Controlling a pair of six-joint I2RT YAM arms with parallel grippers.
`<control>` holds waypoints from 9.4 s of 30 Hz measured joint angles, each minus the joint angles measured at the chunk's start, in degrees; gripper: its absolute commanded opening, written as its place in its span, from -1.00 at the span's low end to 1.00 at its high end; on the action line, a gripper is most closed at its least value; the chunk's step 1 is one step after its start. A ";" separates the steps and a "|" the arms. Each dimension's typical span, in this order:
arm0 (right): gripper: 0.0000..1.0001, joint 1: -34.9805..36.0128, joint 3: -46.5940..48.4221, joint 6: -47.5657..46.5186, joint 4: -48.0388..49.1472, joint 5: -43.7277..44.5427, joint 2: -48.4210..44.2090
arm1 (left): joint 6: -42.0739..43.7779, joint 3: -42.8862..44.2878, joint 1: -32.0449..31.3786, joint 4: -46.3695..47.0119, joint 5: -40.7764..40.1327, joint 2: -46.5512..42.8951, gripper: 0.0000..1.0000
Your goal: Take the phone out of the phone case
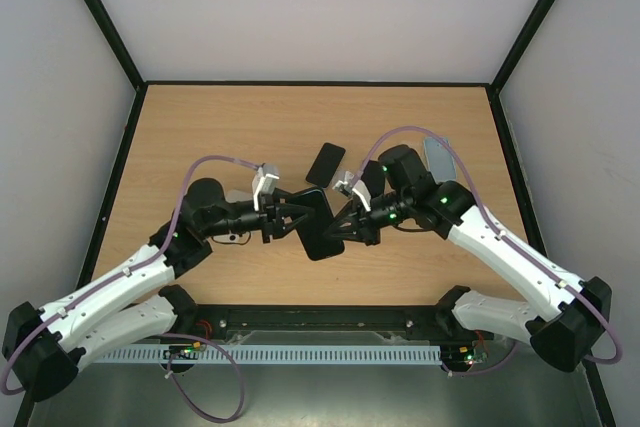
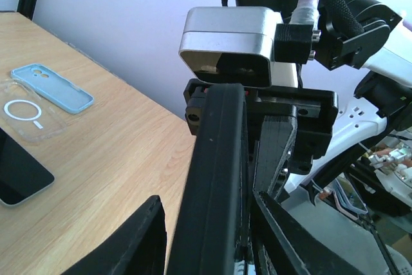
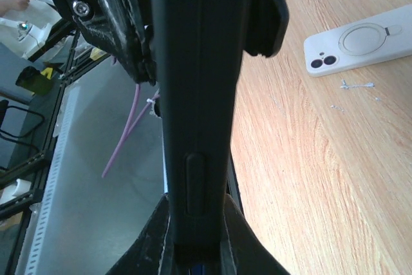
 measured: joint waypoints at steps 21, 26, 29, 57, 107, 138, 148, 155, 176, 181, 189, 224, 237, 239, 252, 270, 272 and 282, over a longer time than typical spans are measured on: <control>-0.96 -0.48 0.33 2.84 0.39 -1.44 -0.35 | -4.98 -5.38 0.00 9.66 1.46 -1.31 -0.49; -0.91 -0.63 0.31 3.52 1.33 -1.68 -1.16 | -6.80 -5.62 0.00 12.09 2.36 -1.20 -0.94; -0.37 -0.68 0.31 3.52 1.57 -1.90 -1.33 | -7.02 -5.60 0.11 12.85 3.30 -1.16 -0.95; -0.54 -0.68 0.17 -33.11 -14.73 -1.62 -4.74 | -9.07 -1.11 0.22 6.56 8.66 1.05 -0.95; -0.07 -0.63 -0.44 -3.93 -2.49 9.60 -6.01 | -17.57 0.24 2.47 10.10 8.66 1.09 -0.95; -0.96 -5.51 -14.16 27.21 25.53 -1.99 -1.86 | -16.20 0.81 1.90 2.49 -9.05 5.49 -0.43; -0.96 -5.35 -12.15 28.85 21.05 9.57 -3.76 | -8.20 8.94 2.43 -15.72 -32.33 2.71 0.31; -0.96 -7.30 -14.75 32.35 14.12 17.64 -5.05 | -4.68 7.41 -9.77 -19.02 -48.33 0.35 0.22; -0.96 -8.46 -20.70 32.41 9.79 25.73 3.87 | 5.97 11.87 -43.69 -18.49 -83.01 35.89 0.47; -0.96 -8.70 -21.05 32.39 10.32 26.36 4.39 | 7.61 13.60 -42.56 -15.47 -81.83 40.96 0.50; -0.96 -8.94 -21.29 31.98 10.34 26.53 5.64 | 9.66 16.44 -40.54 -13.20 -81.40 46.29 0.34; -0.96 -10.12 -20.41 31.82 14.08 24.57 5.99 | -10.51 31.41 -40.35 -33.44 -101.74 61.13 -0.57; -0.96 -9.01 -17.53 32.06 15.45 21.42 6.01 | -5.66 21.94 -37.13 -26.62 -91.19 46.42 -0.95; -0.96 -8.79 -17.03 32.13 15.19 21.81 6.01 | -5.07 21.20 -36.68 -26.14 -89.74 44.87 -0.95; -0.96 -9.60 -14.84 27.80 9.18 35.21 6.21 | -4.42 17.86 -34.01 -24.72 -87.82 33.90 -0.95; -0.96 -16.52 -7.30 21.62 8.28 50.56 0.31 | -2.40 15.17 -19.82 -32.46 -83.43 25.00 -0.95; -0.96 -18.56 -8.81 20.98 11.32 50.14 -1.90 | -0.22 15.72 -14.73 -33.66 -82.01 26.73 -0.95; -0.96 -20.55 -19.82 15.45 21.09 46.38 -11.87 | 18.01 21.38 -12.09 -33.33 -84.32 36.24 -0.95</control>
